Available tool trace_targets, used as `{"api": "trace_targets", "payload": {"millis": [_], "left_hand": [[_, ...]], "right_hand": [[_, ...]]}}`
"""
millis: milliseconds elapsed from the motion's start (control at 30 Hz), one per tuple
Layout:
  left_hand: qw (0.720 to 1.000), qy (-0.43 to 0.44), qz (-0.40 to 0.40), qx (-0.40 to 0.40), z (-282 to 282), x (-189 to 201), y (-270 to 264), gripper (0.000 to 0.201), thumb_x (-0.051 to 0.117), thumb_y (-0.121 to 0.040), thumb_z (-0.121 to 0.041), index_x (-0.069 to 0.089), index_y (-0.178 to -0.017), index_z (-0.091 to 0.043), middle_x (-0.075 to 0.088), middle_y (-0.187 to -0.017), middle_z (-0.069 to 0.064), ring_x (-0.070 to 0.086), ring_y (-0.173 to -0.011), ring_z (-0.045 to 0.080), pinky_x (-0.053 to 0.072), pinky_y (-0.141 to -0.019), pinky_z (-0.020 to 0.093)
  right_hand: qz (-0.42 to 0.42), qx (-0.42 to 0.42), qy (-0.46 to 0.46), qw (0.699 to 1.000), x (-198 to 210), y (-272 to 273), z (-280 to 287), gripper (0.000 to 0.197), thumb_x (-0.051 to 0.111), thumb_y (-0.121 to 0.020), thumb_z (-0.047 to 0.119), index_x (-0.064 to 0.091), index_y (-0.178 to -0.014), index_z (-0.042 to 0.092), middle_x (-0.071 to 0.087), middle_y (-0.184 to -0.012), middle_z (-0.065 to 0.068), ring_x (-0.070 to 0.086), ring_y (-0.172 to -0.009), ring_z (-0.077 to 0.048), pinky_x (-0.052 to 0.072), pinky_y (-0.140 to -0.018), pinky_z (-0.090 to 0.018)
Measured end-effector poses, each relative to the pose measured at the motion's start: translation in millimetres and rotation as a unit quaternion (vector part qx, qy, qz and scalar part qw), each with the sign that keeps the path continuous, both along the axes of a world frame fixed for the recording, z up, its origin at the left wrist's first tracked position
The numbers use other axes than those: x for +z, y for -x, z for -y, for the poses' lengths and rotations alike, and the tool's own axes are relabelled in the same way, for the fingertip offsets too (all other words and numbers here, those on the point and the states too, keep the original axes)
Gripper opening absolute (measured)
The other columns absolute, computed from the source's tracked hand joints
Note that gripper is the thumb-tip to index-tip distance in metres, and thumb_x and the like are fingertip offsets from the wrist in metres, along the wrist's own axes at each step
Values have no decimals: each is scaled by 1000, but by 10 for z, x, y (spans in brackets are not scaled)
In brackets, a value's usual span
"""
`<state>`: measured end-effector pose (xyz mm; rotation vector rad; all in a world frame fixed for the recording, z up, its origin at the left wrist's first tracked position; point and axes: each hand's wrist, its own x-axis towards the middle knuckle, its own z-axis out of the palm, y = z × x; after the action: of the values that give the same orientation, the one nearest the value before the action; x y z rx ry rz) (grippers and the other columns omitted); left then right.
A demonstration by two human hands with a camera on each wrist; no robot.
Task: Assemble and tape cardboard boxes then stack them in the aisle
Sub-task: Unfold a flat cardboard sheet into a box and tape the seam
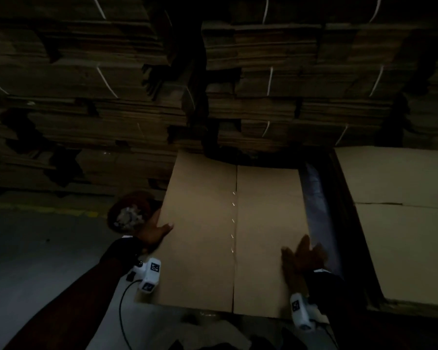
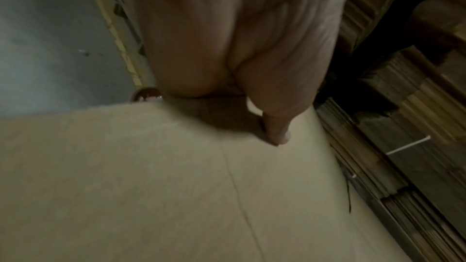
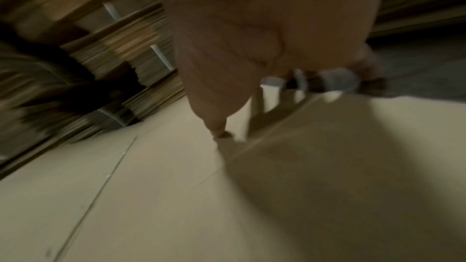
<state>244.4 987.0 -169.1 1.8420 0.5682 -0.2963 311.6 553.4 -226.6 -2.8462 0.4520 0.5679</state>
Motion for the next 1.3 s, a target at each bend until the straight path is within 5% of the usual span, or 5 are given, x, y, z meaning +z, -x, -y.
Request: {"api": "trace_targets", "payload": {"millis": [300,433,633,1100,1300], "left_hand": [[995,78,40,44,-241,-363,41,83,78,-78,-53,43,-149,-31,62,-135,4,62,-121,29,52,-99,53],[995,92,41,24,-347,-235,11,78,77,-86,-41,35,-152,-39,58,-140,4,60,-123,29,51,-100,55],[997,73,35,-3,-278,-1,-135,98,76,-90,-29,8,-159,-41,47,-147,8,55,-125,31,50,-100,52],[970,-6,219,-108,569,1657,-750,79,63,-95,-6,26,-148,-52,58,-128,-15,63,-105,-3,52,-75,15],[952,-78,238,-176,1542,2133,-1195,90,75,-86,-25,16,-149,-51,46,-143,-5,52,-125,17,46,-105,44]], "right_hand": [[17,-123,-184,975,210,-224,233,84,76,-86,51,42,-149,7,53,-145,-21,52,-131,-40,42,-106,-43],[82,-141,-298,940,348,-88,362,47,79,-71,66,76,-101,30,77,-89,4,72,-86,-25,56,-81,-44],[137,-14,-410,901,864,272,50,48,67,-96,7,46,-137,20,64,-112,12,64,-87,15,48,-69,-4],[275,-68,-578,765,1624,476,1051,63,68,-96,13,42,-152,29,66,-135,0,68,-116,-17,59,-92,-32],[350,-119,-544,753,1769,815,1918,69,72,-95,25,37,-153,36,60,-141,4,62,-124,-16,49,-108,-52]]}}
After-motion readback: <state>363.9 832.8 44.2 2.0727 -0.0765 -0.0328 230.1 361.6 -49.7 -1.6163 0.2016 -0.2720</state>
